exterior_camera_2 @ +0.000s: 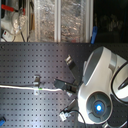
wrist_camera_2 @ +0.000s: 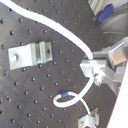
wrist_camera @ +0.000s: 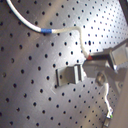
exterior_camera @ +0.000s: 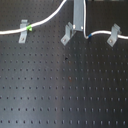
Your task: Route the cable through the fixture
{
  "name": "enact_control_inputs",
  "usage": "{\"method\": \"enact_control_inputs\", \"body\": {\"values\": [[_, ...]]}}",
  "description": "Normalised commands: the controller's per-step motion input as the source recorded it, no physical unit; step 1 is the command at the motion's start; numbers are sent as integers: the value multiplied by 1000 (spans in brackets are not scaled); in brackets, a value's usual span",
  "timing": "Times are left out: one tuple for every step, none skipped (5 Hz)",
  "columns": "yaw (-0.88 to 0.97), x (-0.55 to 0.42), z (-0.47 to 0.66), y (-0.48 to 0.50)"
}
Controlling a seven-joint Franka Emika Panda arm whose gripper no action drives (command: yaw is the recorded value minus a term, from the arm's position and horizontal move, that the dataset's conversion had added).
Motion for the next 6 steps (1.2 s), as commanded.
{"method": "enact_control_inputs", "body": {"values": [[0,11,0,40],[37,9,217,201],[237,19,268,317],[303,49,272,330],[340,73,267,331],[400,95,259,309]]}}
